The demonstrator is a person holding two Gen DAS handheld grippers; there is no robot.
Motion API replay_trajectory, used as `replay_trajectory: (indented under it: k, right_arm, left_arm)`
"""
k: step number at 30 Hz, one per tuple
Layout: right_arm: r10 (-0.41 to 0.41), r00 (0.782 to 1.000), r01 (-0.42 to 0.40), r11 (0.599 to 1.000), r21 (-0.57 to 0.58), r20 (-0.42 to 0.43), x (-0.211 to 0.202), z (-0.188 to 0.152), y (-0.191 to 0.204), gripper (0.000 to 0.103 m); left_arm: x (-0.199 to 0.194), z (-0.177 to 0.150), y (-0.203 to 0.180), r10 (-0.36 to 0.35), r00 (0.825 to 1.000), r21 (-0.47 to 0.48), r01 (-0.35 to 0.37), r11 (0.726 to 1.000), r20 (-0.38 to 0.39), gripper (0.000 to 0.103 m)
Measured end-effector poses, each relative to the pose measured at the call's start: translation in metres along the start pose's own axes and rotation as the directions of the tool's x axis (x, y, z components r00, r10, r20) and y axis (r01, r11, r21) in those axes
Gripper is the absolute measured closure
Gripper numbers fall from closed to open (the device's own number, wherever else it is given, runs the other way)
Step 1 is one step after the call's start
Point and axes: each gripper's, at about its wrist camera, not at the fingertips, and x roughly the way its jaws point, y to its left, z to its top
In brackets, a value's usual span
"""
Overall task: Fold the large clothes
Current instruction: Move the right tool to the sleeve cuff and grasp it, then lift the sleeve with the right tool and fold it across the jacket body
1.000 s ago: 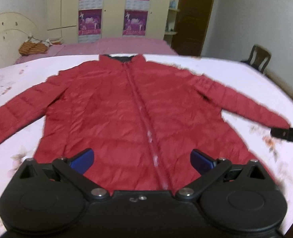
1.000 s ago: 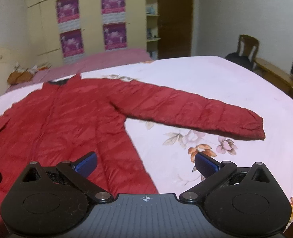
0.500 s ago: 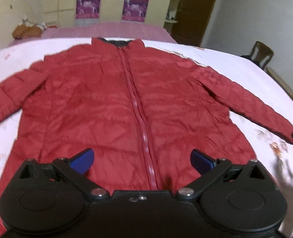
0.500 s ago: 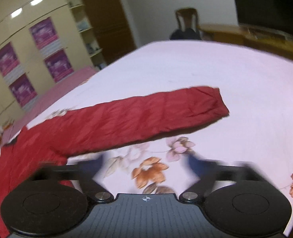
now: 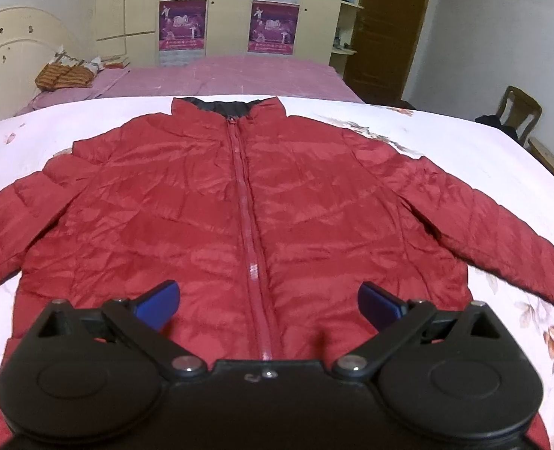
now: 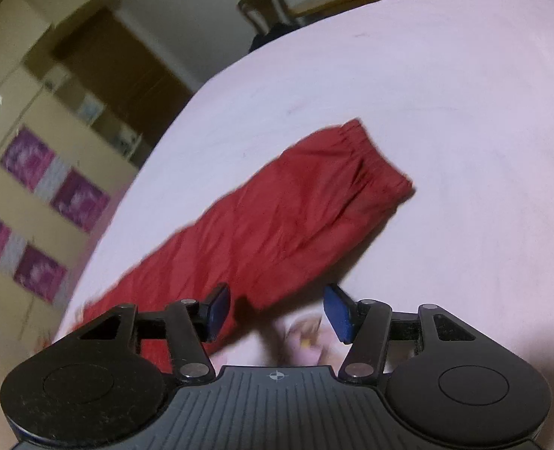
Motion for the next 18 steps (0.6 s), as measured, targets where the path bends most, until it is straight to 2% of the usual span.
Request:
replay_trajectory:
  k: [3, 5, 8, 11, 14, 18]
  right_arm:
    - [-0.012, 1.000, 0.012, 1.000, 0.009, 0.029, 0.000, 0.007, -0.001, 0.048]
    - [-0.046, 0.998, 0.046, 0.999, -0.010, 0.035, 0.002, 0.008, 0.001, 0.068]
    - [-0.070, 0.996, 0.073, 0.995, -0.064, 0.047, 0.001, 0.012, 0.003, 0.079]
    - [-0.080, 0.993, 0.094, 0.978, -0.185, 0.085, -0.006, 0.014, 0.020, 0.093]
    - [-0.034, 0.991, 0.071, 0.950, -0.304, 0.127, -0.011, 0.012, 0.049, 0.095]
    - [0.098, 0.987, -0.026, 0.881, -0.472, 0.130, -0.020, -0.005, 0.104, 0.096]
  left_arm:
    - [0.009, 0.006, -0.002, 0.015, 1.000, 0.002, -0.015, 1.000, -0.004, 0.002]
    - [0.013, 0.010, -0.002, 0.032, 0.999, 0.003, -0.032, 0.999, -0.005, 0.002]
    - [0.017, 0.016, 0.004, 0.076, 0.997, 0.004, -0.076, 0.997, -0.007, 0.002]
    - [0.017, 0.023, 0.016, 0.097, 0.995, -0.017, -0.097, 0.995, -0.014, 0.002]
    - [0.012, 0.028, 0.028, 0.136, 0.991, -0.028, -0.136, 0.990, -0.008, 0.002]
    - [0.005, 0.033, 0.047, 0.147, 0.989, -0.033, -0.147, 0.989, -0.001, 0.002]
